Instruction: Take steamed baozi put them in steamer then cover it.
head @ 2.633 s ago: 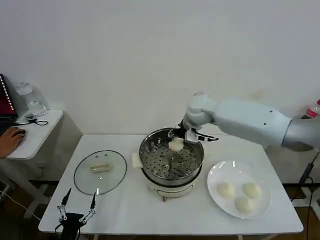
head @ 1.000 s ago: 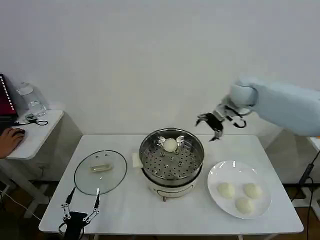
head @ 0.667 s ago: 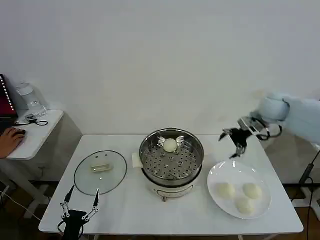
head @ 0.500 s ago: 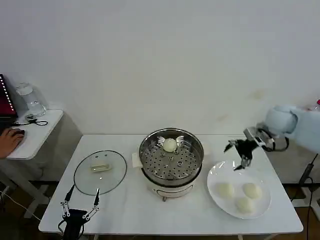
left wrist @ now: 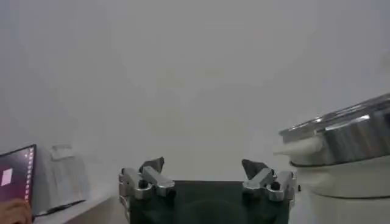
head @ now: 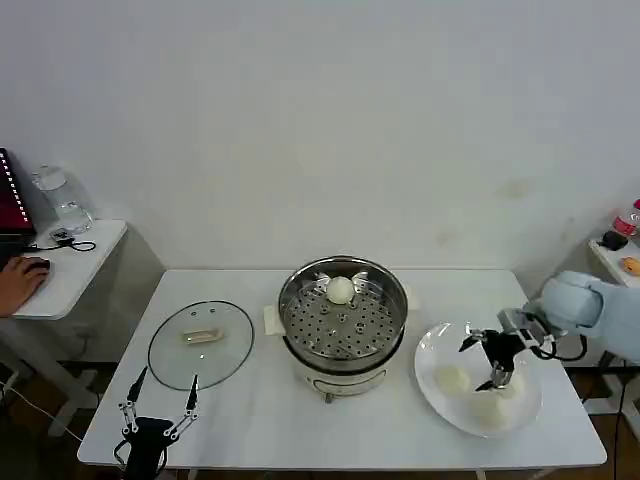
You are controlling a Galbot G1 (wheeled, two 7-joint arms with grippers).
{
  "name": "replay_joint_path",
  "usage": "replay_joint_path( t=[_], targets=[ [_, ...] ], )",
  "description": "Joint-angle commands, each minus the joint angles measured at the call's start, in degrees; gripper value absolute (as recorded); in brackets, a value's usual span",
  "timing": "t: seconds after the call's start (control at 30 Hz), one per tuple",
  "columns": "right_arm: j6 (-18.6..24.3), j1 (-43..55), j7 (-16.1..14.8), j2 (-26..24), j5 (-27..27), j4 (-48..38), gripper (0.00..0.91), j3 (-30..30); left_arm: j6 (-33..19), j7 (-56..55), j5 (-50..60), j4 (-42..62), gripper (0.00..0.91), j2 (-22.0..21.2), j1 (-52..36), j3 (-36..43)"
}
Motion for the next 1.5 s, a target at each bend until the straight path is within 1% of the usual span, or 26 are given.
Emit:
replay_joint_path(
  t=[0.03,0.17,0.3,0.37,0.57,0.6,0.63,0.67,0.7,0.77,0.8,0.9,1.13,1.27,1.33,1.4,1.5],
  targets=[
    [0.3,-12.6,4.6,-0.6,-3.3,-1.9,0.907,10.9,0.0,0.0,0.3,-0.3,0.907,0.1,0.2,0.0],
    [0.0,-14.2,4.5,-0.2,-3.7,-2.3,0.907,12.1,0.0,0.0,0.3,-0.2,0.907,0.1,0.1,-0.2],
    [0.2,-17.7,4.8,0.4,-4.3,-3.4,0.907,15.1,0.0,0.0,0.5,0.0,0.907,0.0,0.1,-0.1],
    [0.3,-18.2,4.9,0.7,-5.0,-4.0,0.907,15.7,0.0,0.0,0.5,0.1,0.907,-0.1,0.2,0.0],
    [0.1,-19.1,4.6,1.5,-4.3,-4.9,0.907,16.3,-0.1,-0.1,0.5,0.0,0.907,-0.1,0.3,-0.2],
    [0.2,-19.3,4.6,1.6,-4.4,-4.9,0.887,16.3,-0.1,-0.1,0.5,0.1,0.907,-0.1,0.2,-0.3],
    [0.3,-19.3,4.6,1.7,-4.4,-5.0,0.786,16.3,-0.1,-0.1,0.5,0.1,0.907,-0.1,0.3,-0.3],
    [0.2,-19.4,4.7,1.9,-4.2,-5.0,0.725,16.3,-0.1,-0.1,0.5,0.2,0.907,-0.1,0.2,-0.3],
    [0.2,-19.4,4.8,2.0,-4.0,-5.2,0.615,16.4,-0.1,-0.1,0.6,0.2,0.907,-0.2,0.2,-0.3],
    [0.2,-19.1,4.8,2.2,-4.0,-5.4,0.544,16.5,-0.1,-0.1,0.6,0.1,0.907,-0.3,0.3,-0.2],
    [0.1,-18.9,4.8,2.2,-4.0,-5.4,0.494,16.5,-0.1,-0.1,0.6,0.1,0.907,-0.4,0.3,-0.1],
    [0.1,-18.2,4.8,2.2,-3.9,-5.4,0.484,16.4,-0.2,-0.1,0.8,0.2,0.907,-0.6,0.4,0.0],
    [-0.3,-16.8,4.7,1.3,-2.8,-4.1,0.494,16.0,-0.2,-0.1,0.8,0.3,0.907,-0.4,0.4,0.0],
    [-0.7,-11.2,4.7,-0.2,-0.1,-1.7,0.484,12.3,-0.2,-0.2,0.8,0.3,0.907,-0.2,0.3,0.0],
    [-0.9,-6.6,4.5,-0.8,1.4,-0.4,0.494,9.5,-0.2,-0.1,0.8,0.4,0.907,-0.1,0.3,0.1],
    [-0.8,-1.0,4.2,-1.5,3.2,1.0,0.494,5.9,-0.2,-0.1,0.8,0.4,0.907,-0.1,0.2,0.2],
    [-0.8,11.5,3.9,-2.0,8.0,4.2,0.494,-3.9,-0.2,-0.1,0.8,0.3,0.907,0.1,0.0,0.2]
  ],
)
